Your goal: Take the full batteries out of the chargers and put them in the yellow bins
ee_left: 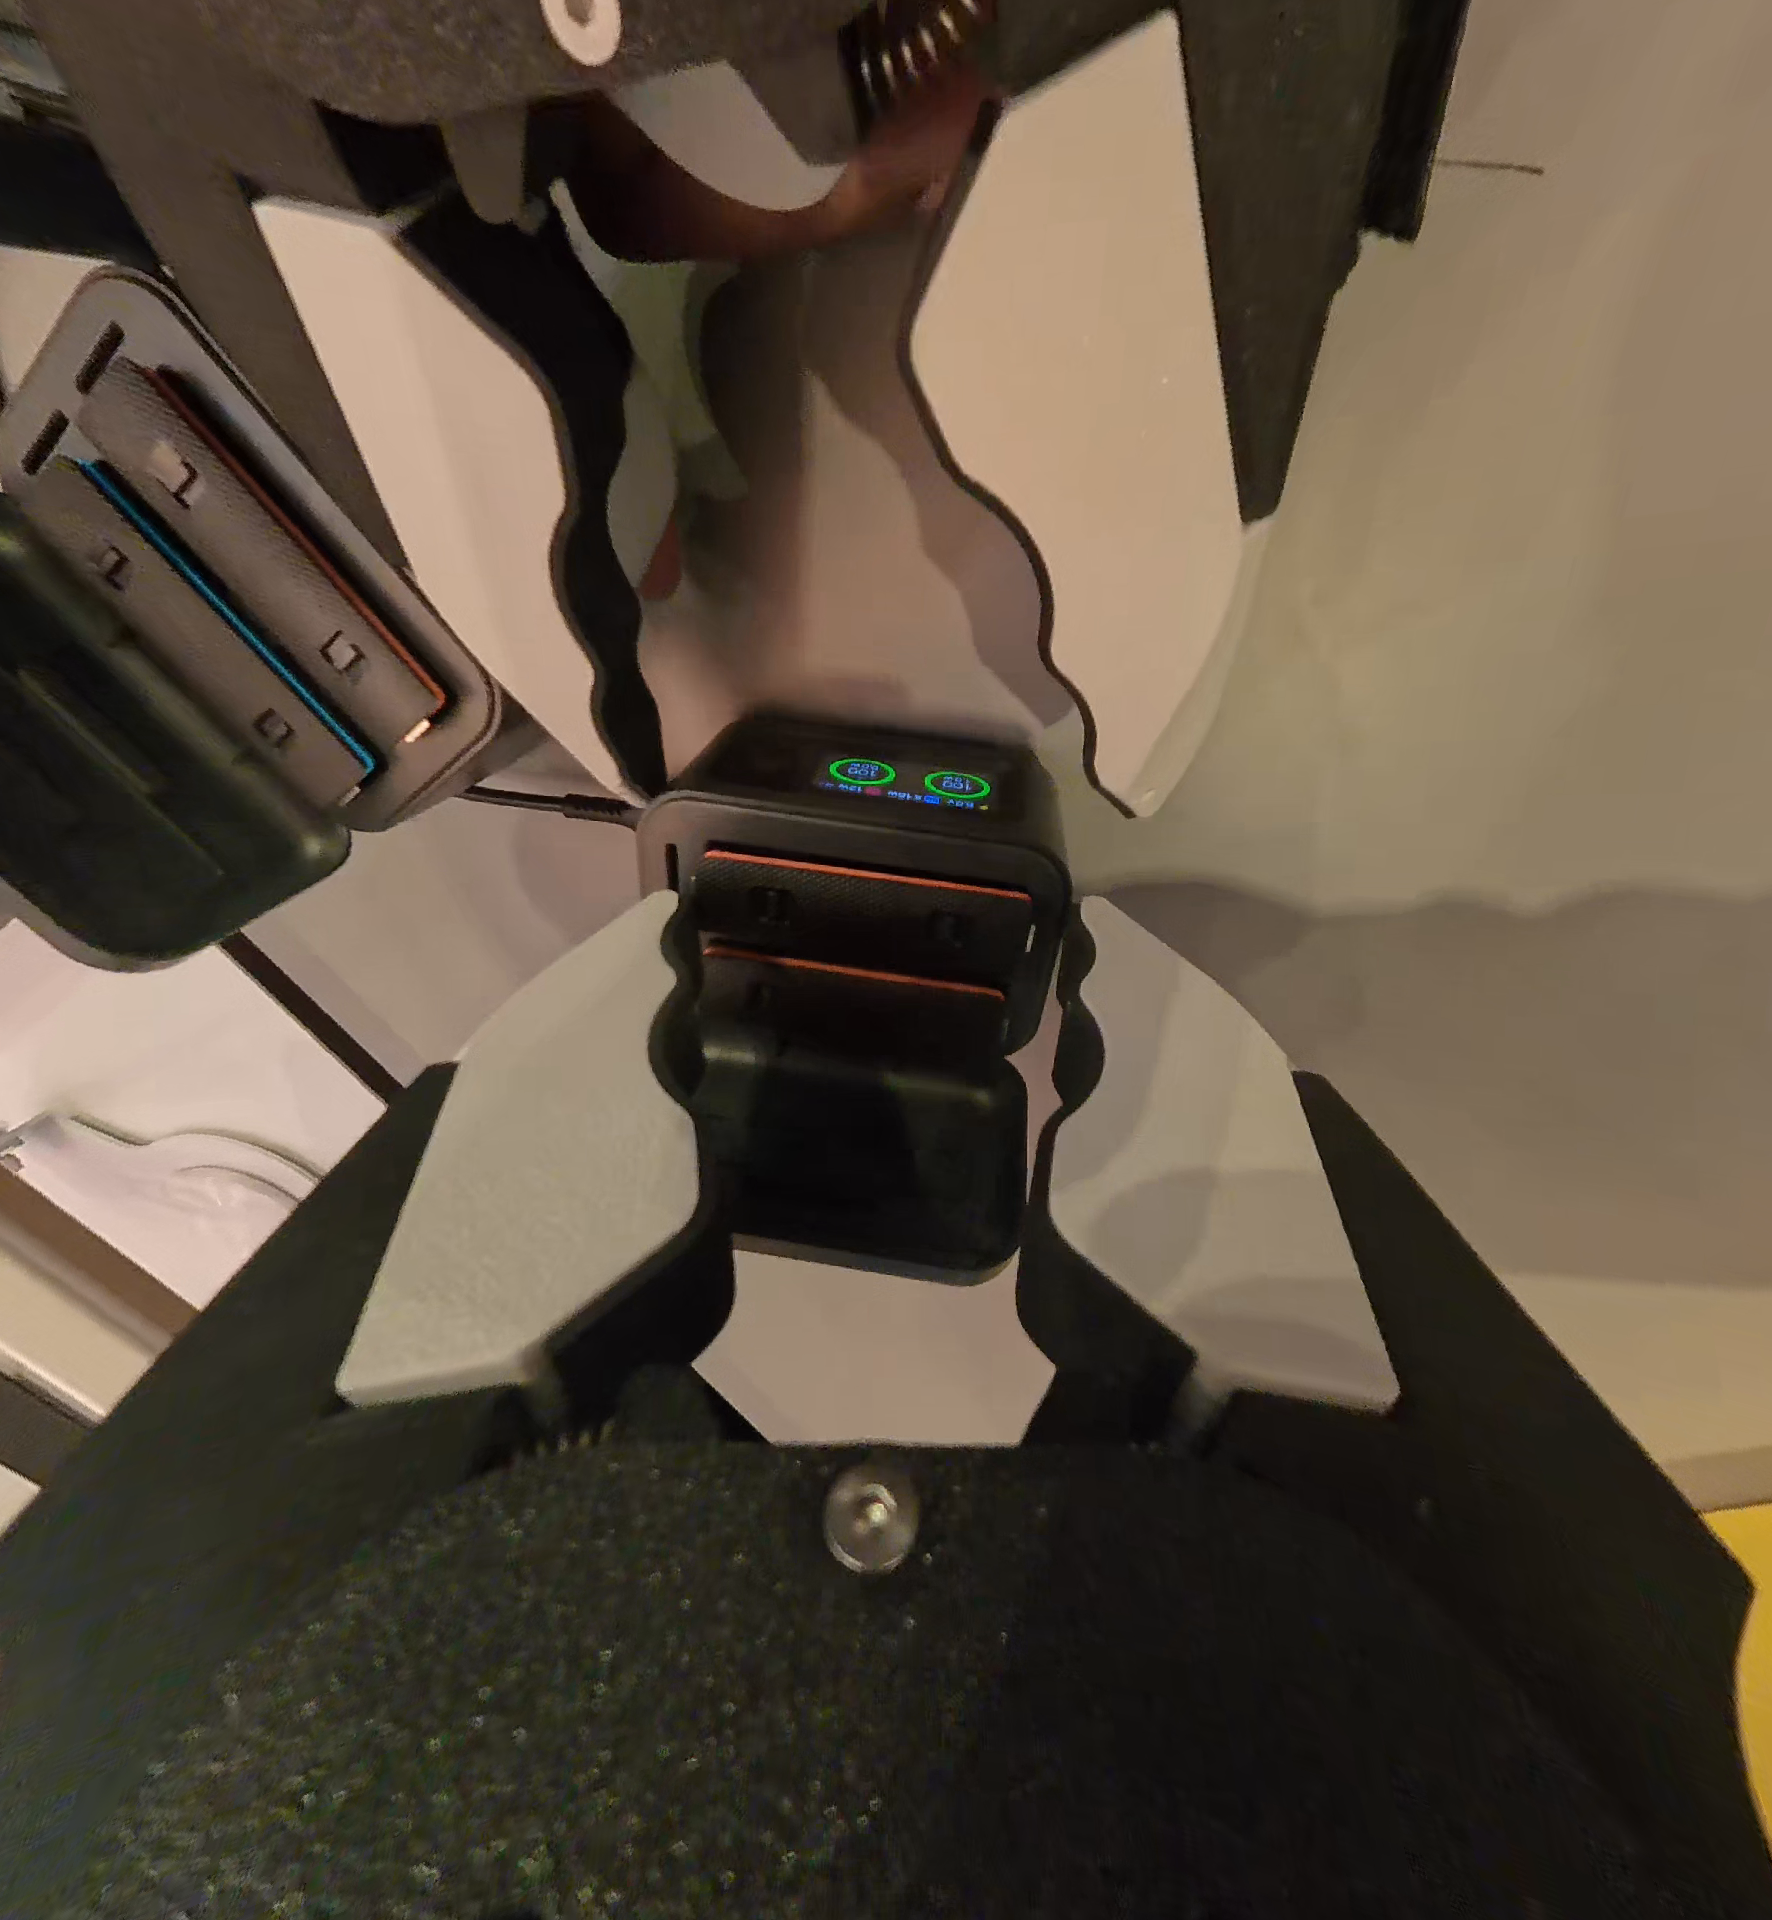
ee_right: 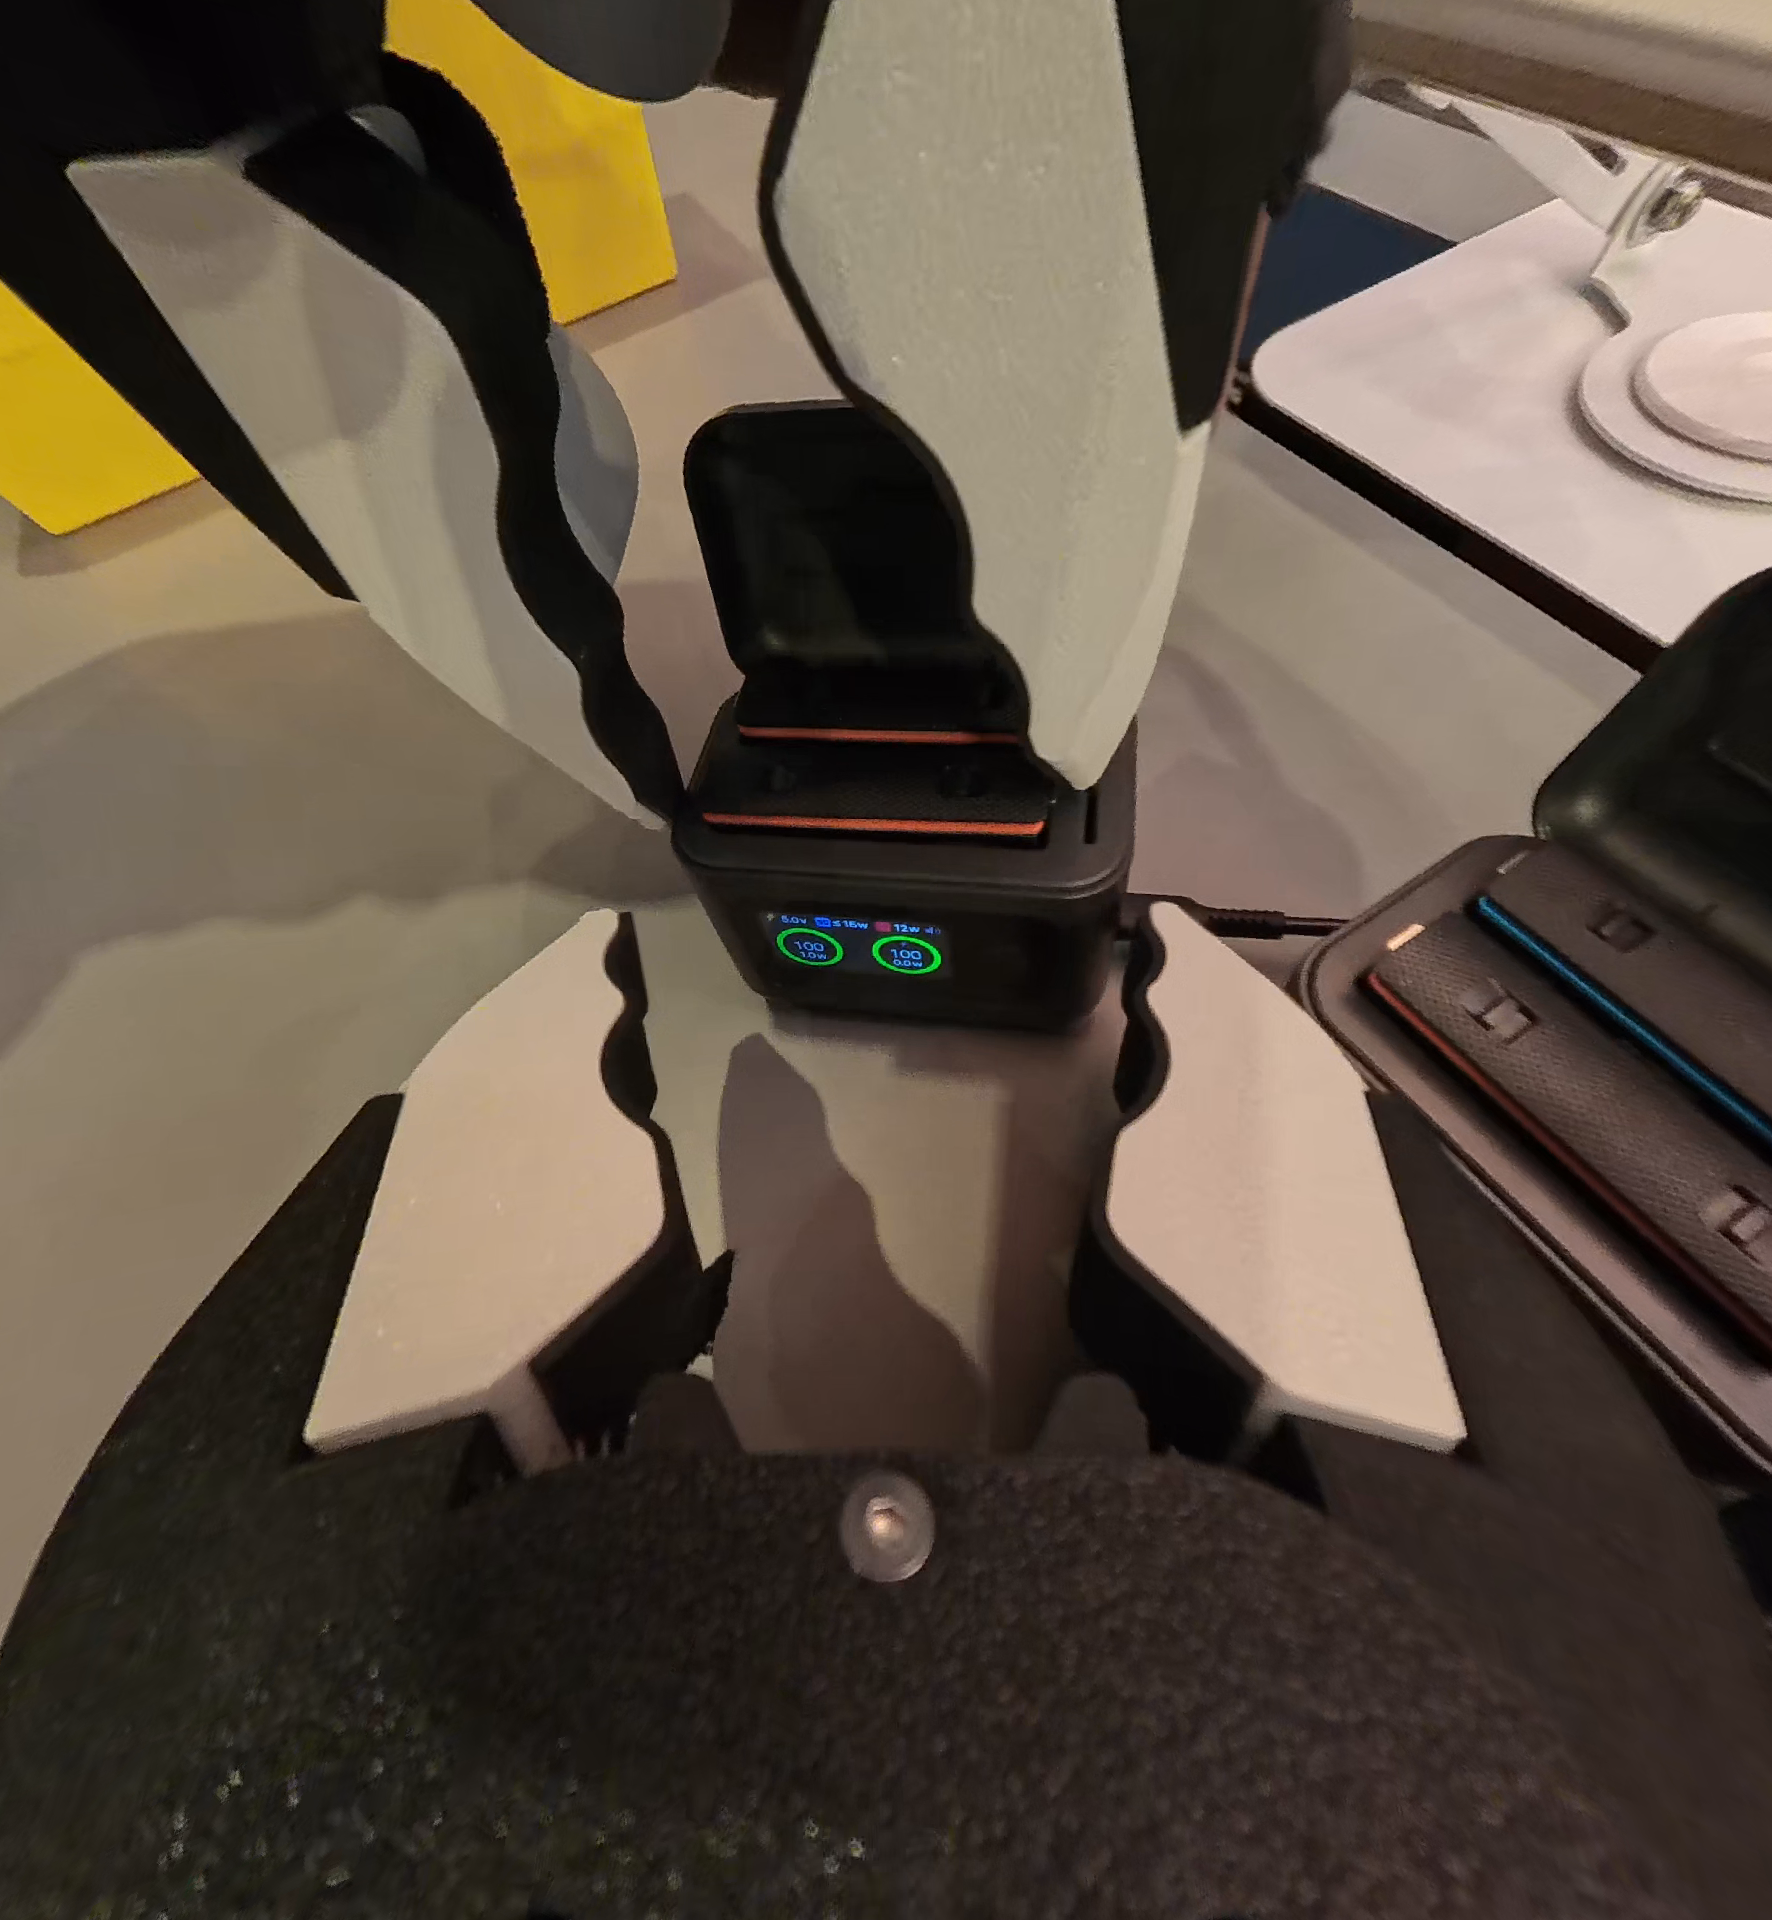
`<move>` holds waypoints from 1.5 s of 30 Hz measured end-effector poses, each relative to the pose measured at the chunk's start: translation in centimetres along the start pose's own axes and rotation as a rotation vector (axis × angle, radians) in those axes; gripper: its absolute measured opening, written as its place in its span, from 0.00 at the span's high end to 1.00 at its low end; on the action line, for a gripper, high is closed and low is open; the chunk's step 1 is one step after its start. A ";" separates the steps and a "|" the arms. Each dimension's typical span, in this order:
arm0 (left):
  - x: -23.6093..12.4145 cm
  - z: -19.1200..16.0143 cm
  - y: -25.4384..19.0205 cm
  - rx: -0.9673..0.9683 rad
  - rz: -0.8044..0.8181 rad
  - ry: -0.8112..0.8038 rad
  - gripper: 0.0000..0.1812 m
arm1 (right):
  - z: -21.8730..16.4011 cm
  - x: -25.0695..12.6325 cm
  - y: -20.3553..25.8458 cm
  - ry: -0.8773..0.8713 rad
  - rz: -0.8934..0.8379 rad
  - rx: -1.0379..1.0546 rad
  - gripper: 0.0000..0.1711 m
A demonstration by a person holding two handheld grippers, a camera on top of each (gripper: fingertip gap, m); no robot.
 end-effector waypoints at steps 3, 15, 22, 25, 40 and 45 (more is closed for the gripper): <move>0.0 0.1 0.0 0.010 0.011 0.006 0.64 | -0.2 0.2 0.2 0.022 0.025 0.002 0.48; -0.2 0.2 0.0 -0.025 -0.012 -0.068 0.64 | -0.5 1.2 0.1 0.073 -0.013 -0.041 0.47; -0.3 0.1 -0.1 -0.061 -0.026 -0.091 0.64 | -0.5 1.5 0.1 0.078 -0.009 -0.047 0.47; -0.3 0.2 -0.1 -0.060 -0.025 -0.080 0.64 | -0.5 1.5 0.1 0.081 -0.006 -0.046 0.47; -0.4 1.1 0.4 -0.044 -0.017 -0.057 0.67 | -0.9 0.7 -0.2 0.083 0.041 -0.049 0.50; -0.5 1.1 0.3 -0.054 -0.054 -0.055 0.69 | -1.0 0.5 -0.1 0.083 0.072 -0.042 0.50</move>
Point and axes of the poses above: each gripper's, where its closed fingertips meet, x out along the fingers, z out of its top, y = z × x across the jaws, the point moved 1 cm from there along -x, back along the fingers, and after that the axes turned 12 degrees about -z, right-handed, at the moved point
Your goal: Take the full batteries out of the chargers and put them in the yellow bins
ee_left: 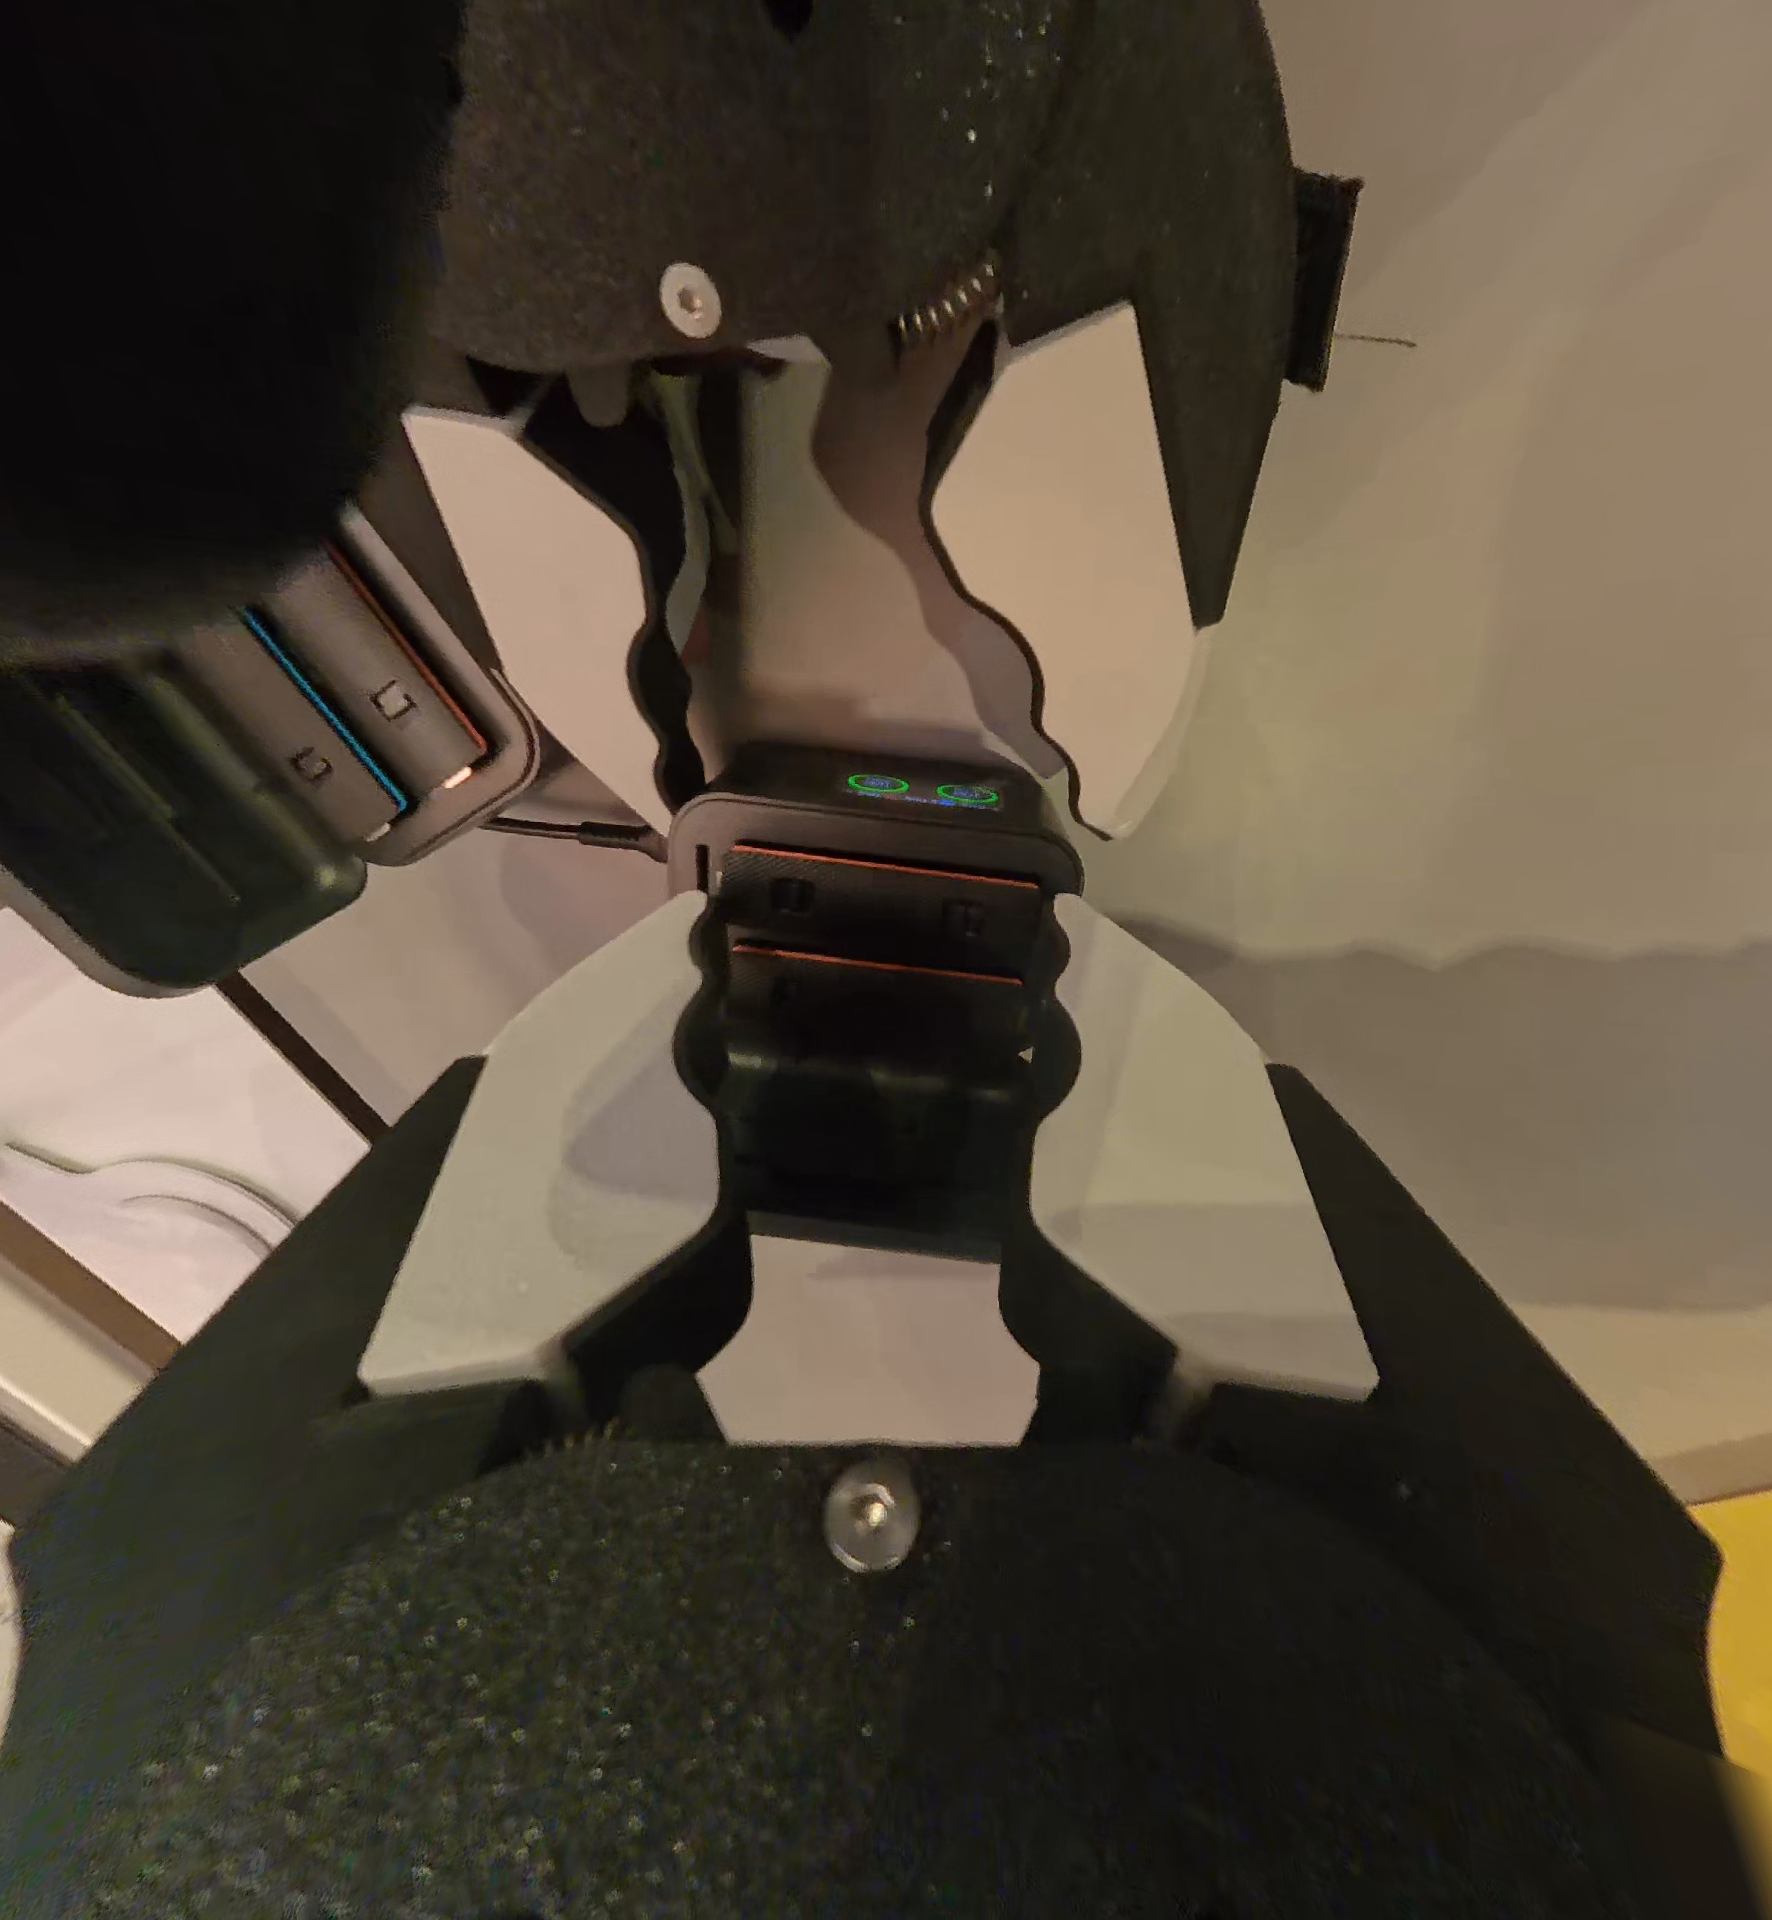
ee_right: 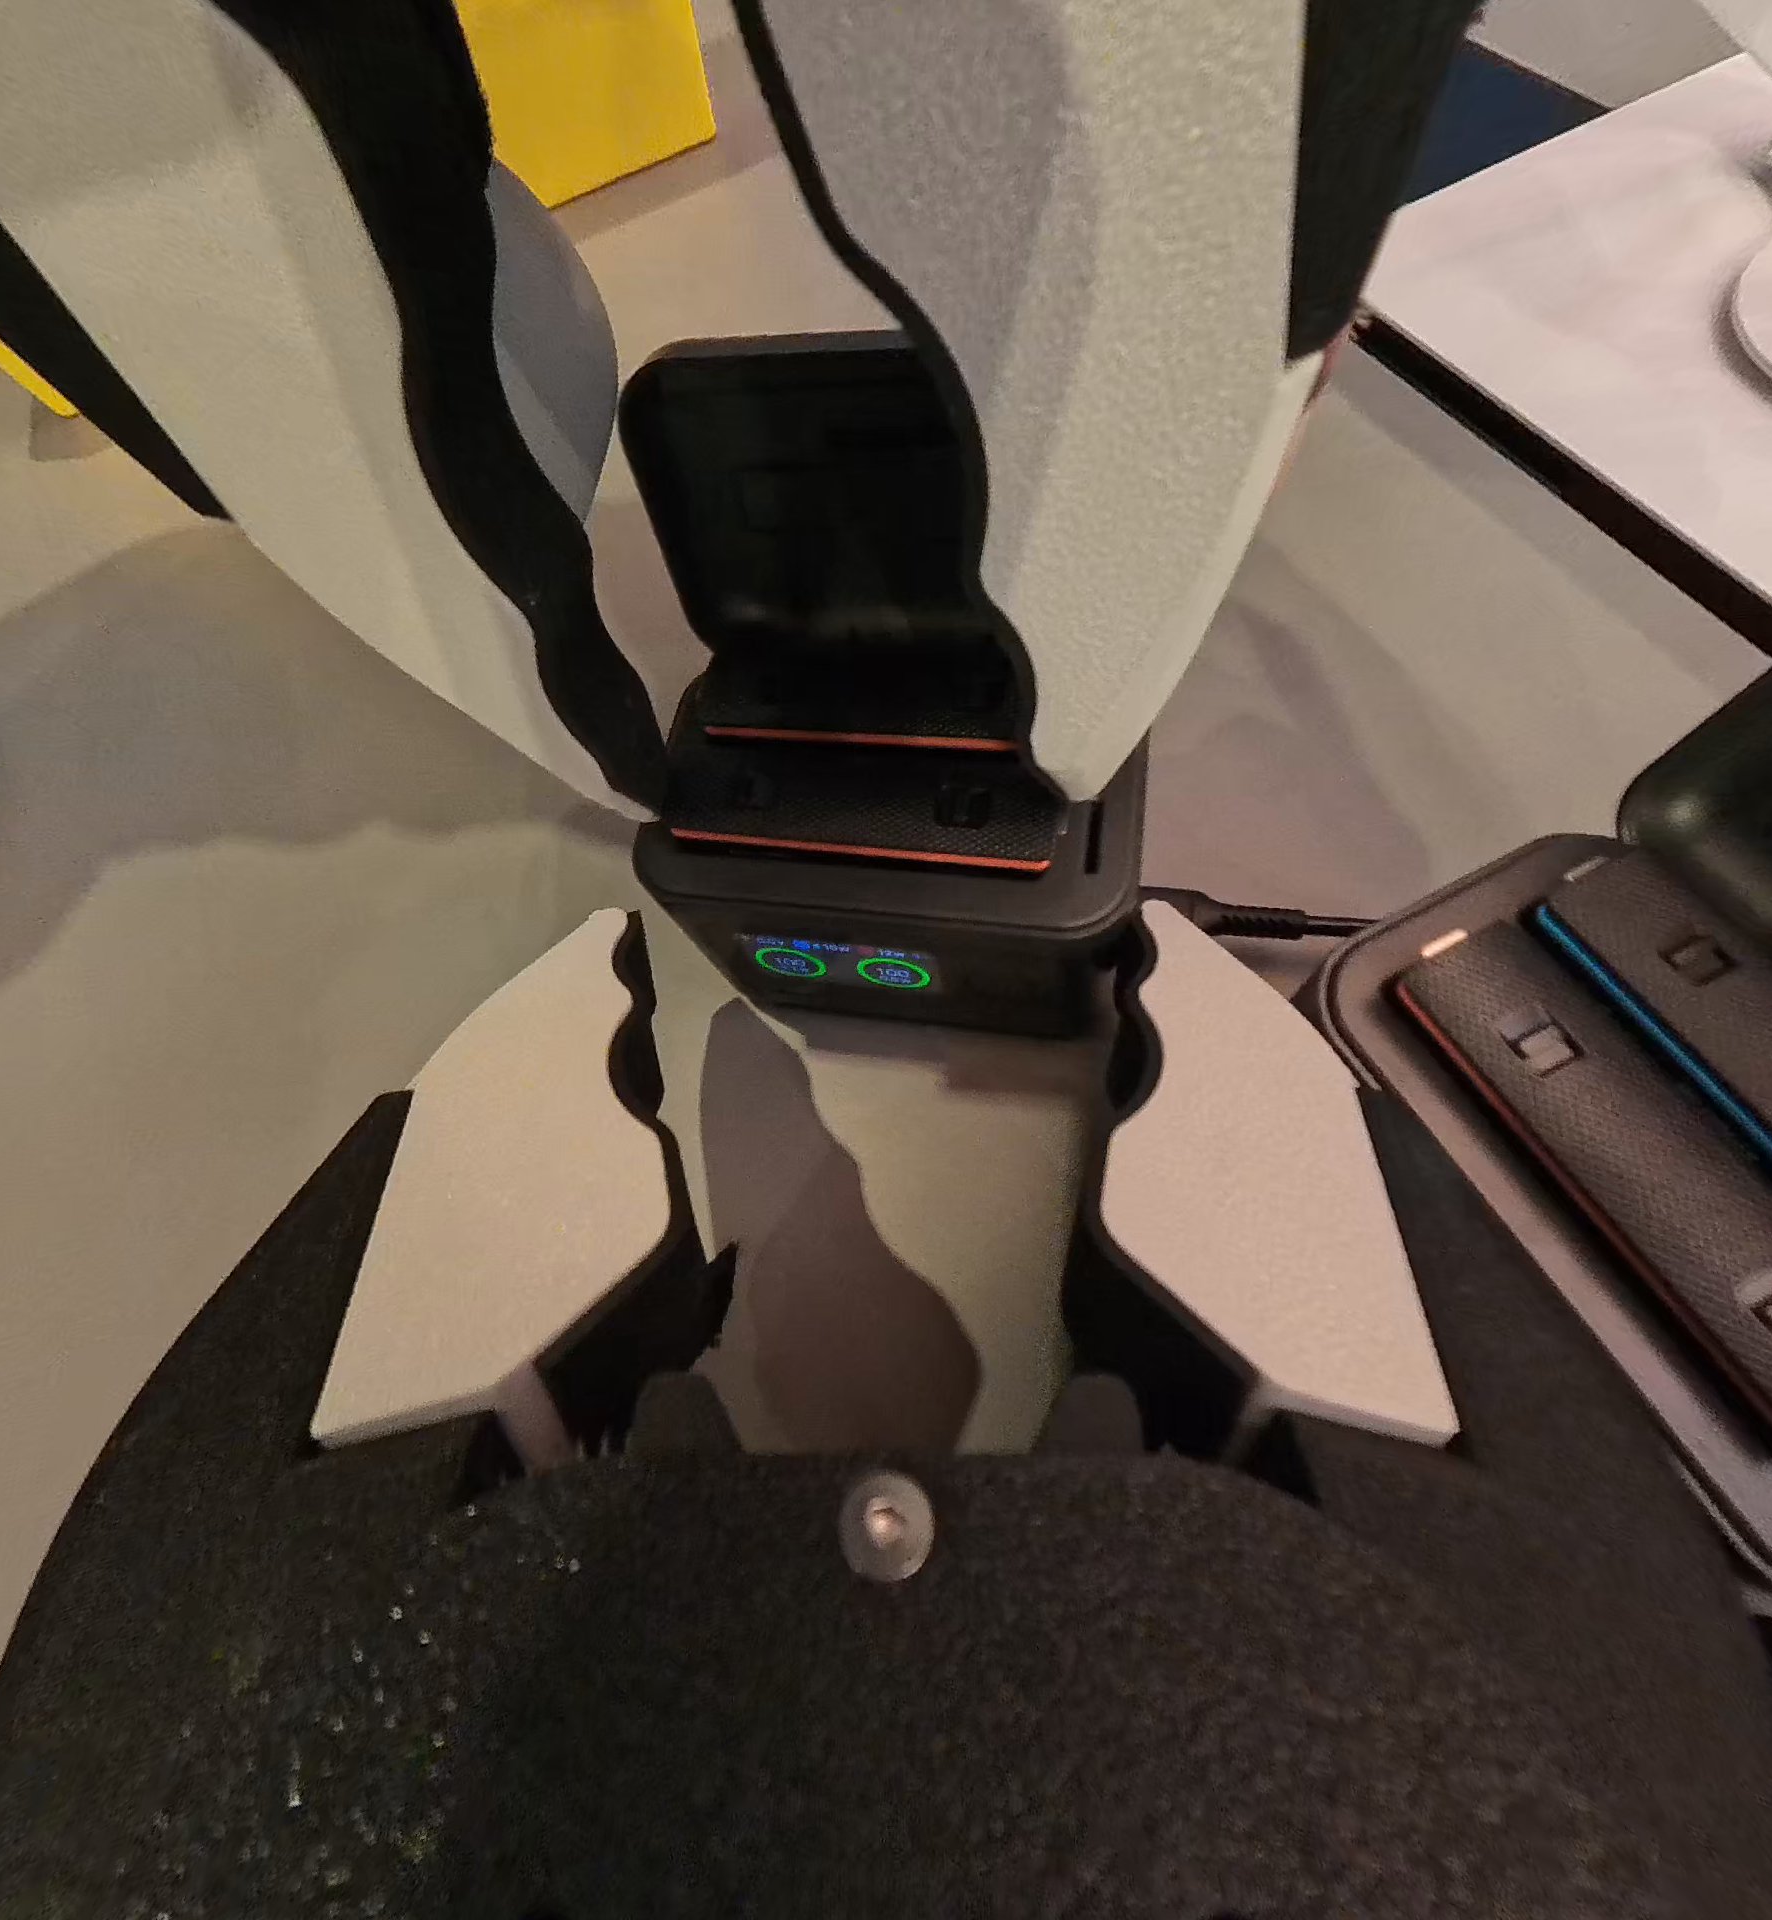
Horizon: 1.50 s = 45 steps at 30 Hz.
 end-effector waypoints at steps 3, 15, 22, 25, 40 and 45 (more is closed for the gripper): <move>0.0 0.1 0.0 0.003 -0.011 0.018 0.69 | 0.0 0.0 -0.1 0.001 -0.007 0.003 0.51; 0.2 0.0 0.4 -0.033 -0.001 0.048 0.62 | 0.0 0.0 -0.2 0.001 -0.010 0.006 0.52; 0.4 0.0 0.0 0.004 -0.026 0.075 0.67 | 0.1 -0.1 -0.1 -0.002 0.006 0.023 0.52; 0.4 0.1 0.0 0.017 -0.028 0.093 0.68 | 0.1 0.0 -0.1 0.001 0.012 0.025 0.52; -1.0 0.3 -0.4 0.027 0.035 0.030 0.68 | 0.0 0.3 0.0 0.010 0.010 -0.013 0.52; -3.3 0.5 -1.0 0.021 0.077 -0.003 0.68 | 0.0 0.3 0.0 0.010 0.007 -0.014 0.52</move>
Point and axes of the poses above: each gripper's, where its closed fingertips meet, x out along the fingers, z out of its top, y = z × x across the jaws, the point moved 1 cm from there along -x, back along the fingers, and after that the axes turned 12 degrees about -z, right-handed, at the moved point
